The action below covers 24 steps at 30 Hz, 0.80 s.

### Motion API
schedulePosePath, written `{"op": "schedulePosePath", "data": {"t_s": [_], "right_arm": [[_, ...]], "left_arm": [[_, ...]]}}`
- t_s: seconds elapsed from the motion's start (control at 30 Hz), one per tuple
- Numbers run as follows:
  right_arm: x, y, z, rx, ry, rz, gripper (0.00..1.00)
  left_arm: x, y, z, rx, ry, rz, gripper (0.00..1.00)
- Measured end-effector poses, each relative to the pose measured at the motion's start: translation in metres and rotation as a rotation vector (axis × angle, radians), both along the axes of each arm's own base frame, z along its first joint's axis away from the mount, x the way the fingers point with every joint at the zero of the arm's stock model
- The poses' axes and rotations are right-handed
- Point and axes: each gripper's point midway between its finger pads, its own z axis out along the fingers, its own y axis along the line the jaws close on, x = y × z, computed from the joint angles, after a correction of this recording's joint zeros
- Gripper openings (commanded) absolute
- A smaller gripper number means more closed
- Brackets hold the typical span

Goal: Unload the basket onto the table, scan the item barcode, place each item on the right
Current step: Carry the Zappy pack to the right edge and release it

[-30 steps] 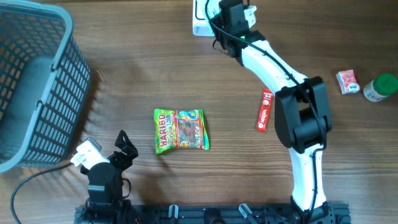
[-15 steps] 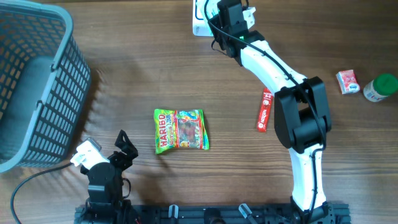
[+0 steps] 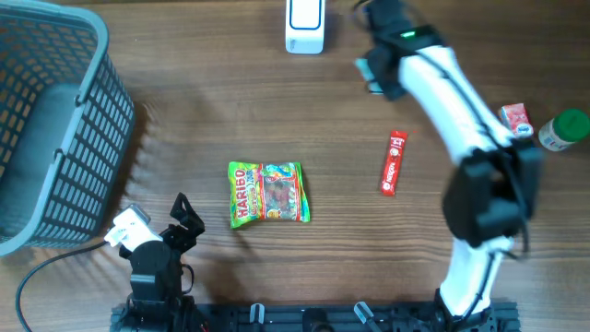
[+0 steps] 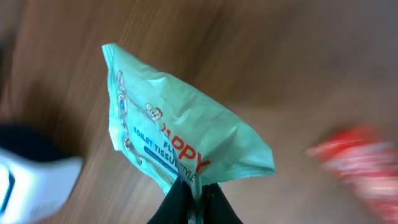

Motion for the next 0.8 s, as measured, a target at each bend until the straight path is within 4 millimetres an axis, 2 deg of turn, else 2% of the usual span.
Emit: {"op": "schedulePosePath", "data": {"t_s": [0.13, 0.23, 0.27, 0.3, 0.37, 0.5, 0.57, 0.6, 0.63, 0.7, 0.73, 0.8], "right_arm": [[-0.04, -0.082, 0.057, -0.188, 0.018, -0.145, 0.04], [-0.061, -0.126, 0.067, -0.291, 0.072, -0.227, 0.04], [-0.065, -0.137, 0.066, -0.311, 0.087, -0.248, 0.04], [-0.073, -0.154, 0.059, -0.334, 0.118, -0.283, 0.04], [-0.084, -0.174, 0.045, -0.352, 0.16, -0.326, 0.04], [-0.103, -0.221, 0.0, -0.346, 0.212, -0.44, 0.04], [-0.111, -0.236, -0.017, -0.338, 0.222, -0.478, 0.05], [-0.115, -0.244, -0.027, -0.331, 0.225, -0.489, 0.13], [-0.119, -0.25, -0.035, -0.32, 0.23, -0.495, 0.32], [-0.12, -0.257, -0.046, -0.297, 0.228, -0.492, 0.8], [-0.121, -0.258, -0.048, -0.286, 0.231, -0.488, 1.0], [-0.12, -0.257, -0.052, -0.26, 0.238, -0.454, 1.0]], "left_arm": [[0.0, 0.0, 0.0, 0.0, 0.0, 0.0, 1.0], [0.0, 0.0, 0.0, 0.0, 0.0, 0.0, 1.0], [0.0, 0.0, 0.0, 0.0, 0.0, 0.0, 1.0], [0.0, 0.0, 0.0, 0.0, 0.0, 0.0, 1.0], [0.0, 0.0, 0.0, 0.0, 0.0, 0.0, 1.0], [0.0, 0.0, 0.0, 0.0, 0.0, 0.0, 1.0], [0.0, 0.0, 0.0, 0.0, 0.0, 0.0, 1.0], [0.0, 0.0, 0.0, 0.0, 0.0, 0.0, 1.0], [0.0, 0.0, 0.0, 0.0, 0.0, 0.0, 1.0], [0.0, 0.0, 0.0, 0.0, 0.0, 0.0, 1.0], [0.0, 0.0, 0.0, 0.0, 0.0, 0.0, 1.0], [0.0, 0.0, 0.0, 0.0, 0.0, 0.0, 1.0]]}}
